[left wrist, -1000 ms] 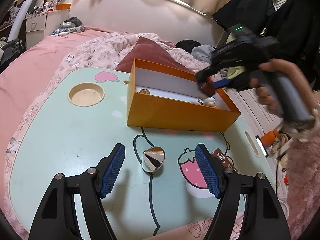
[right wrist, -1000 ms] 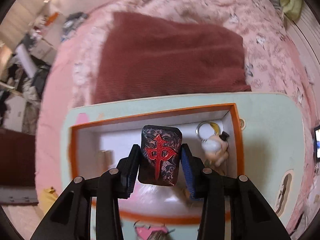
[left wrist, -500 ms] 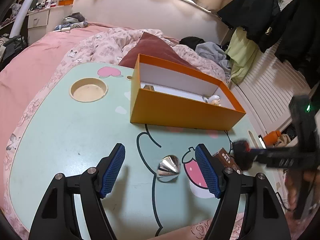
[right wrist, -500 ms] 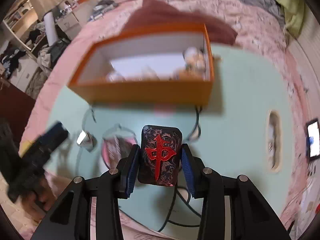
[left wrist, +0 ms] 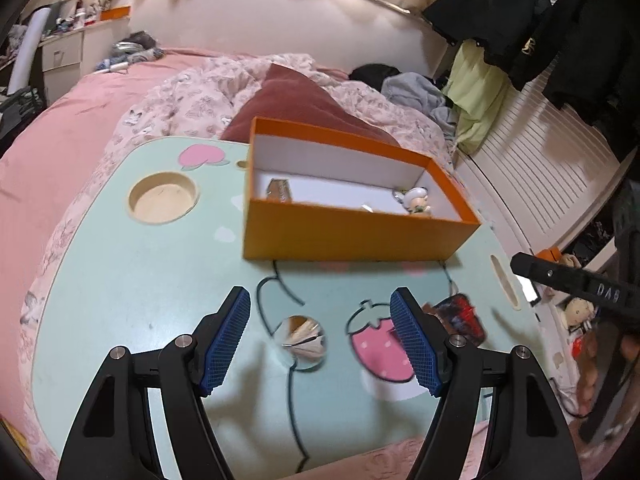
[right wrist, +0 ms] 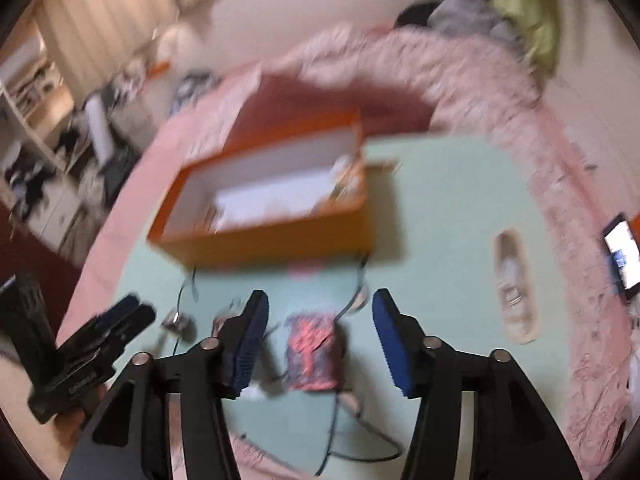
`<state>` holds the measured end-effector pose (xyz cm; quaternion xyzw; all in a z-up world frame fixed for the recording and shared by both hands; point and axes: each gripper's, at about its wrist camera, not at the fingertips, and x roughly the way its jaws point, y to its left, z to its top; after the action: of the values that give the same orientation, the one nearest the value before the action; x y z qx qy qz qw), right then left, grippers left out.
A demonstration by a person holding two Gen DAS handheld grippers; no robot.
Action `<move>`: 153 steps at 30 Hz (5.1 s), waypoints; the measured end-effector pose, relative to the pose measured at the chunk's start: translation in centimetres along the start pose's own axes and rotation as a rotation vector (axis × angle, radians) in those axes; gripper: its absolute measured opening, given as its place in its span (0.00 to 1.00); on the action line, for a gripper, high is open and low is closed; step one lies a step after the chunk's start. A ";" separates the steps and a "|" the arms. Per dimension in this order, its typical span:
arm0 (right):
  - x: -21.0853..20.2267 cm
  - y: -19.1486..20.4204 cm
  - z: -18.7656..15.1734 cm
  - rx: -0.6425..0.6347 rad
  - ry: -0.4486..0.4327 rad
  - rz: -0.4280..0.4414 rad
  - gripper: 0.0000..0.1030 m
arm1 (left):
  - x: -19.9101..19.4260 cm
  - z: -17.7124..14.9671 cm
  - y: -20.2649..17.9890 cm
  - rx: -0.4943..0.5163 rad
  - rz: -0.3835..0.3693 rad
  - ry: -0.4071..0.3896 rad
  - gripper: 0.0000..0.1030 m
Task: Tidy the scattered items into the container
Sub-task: 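Lift the tile out and set it on the table beside the package, then grasp the white figurine keychain in the orange box with the left gripper, then lift the figurine out and set it on the table, open left gripper, then grasp the glass vial in the orange box with the right gripper, then lift the glass vial out and set it on the table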
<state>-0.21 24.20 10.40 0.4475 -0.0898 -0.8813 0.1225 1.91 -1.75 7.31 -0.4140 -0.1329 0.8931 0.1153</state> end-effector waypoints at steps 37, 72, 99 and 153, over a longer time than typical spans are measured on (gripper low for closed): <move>-0.4 -7.6 -2.6 0.231 0.003 0.124 0.53 | 18.8 10.9 -11.2 0.111 0.050 0.386 0.28; 2.4 -1.1 -4.3 0.043 0.075 0.066 0.53 | 2.7 1.2 -4.2 0.142 -0.188 0.193 0.35; 2.4 5.5 5.1 -0.172 0.115 0.031 0.54 | -0.6 -3.7 0.0 -0.031 -0.089 -0.074 0.61; 7.1 5.7 -0.8 -0.187 0.338 0.126 0.17 | -1.4 -4.0 2.7 -0.091 -0.082 -0.077 0.61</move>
<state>-2.83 16.62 5.98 0.5694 -0.0133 -0.7886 0.2316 5.66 -4.14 4.93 -0.3785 -0.1946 0.8958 0.1276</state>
